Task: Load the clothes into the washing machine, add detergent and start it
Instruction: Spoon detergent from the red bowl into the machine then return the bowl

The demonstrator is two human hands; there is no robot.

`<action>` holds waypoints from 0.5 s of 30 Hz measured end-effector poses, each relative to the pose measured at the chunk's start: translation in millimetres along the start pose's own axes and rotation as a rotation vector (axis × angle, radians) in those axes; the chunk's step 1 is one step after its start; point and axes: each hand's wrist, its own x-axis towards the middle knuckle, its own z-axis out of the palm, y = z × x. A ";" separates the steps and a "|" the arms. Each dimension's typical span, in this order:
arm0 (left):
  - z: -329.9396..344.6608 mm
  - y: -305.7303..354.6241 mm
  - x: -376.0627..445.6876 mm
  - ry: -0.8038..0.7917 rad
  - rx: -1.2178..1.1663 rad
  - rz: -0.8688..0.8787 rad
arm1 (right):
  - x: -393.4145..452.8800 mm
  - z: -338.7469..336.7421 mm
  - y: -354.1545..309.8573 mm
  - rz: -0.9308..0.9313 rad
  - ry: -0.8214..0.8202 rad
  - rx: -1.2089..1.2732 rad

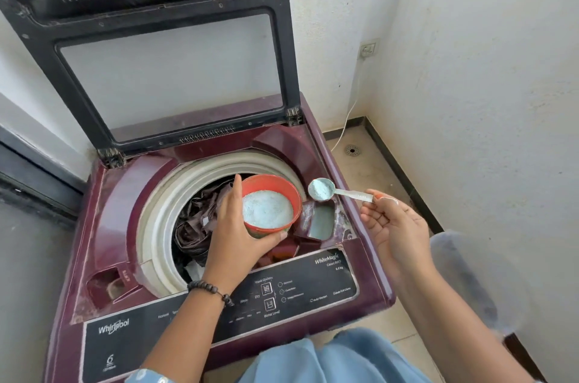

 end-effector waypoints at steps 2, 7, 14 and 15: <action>-4.0 -9.5 2.7 -0.021 -0.003 -0.003 | -0.2 -1.7 9.2 -0.034 0.048 -0.029; -7.6 -21.1 10.8 -0.079 -0.021 0.028 | -1.3 -6.5 28.8 -0.148 0.149 -0.179; -7.2 -30.3 18.2 -0.125 -0.036 0.064 | -8.7 -9.5 47.8 -0.308 0.230 -0.442; -7.4 -31.5 18.5 -0.127 -0.036 0.065 | -11.0 -9.6 49.8 -0.345 0.226 -0.509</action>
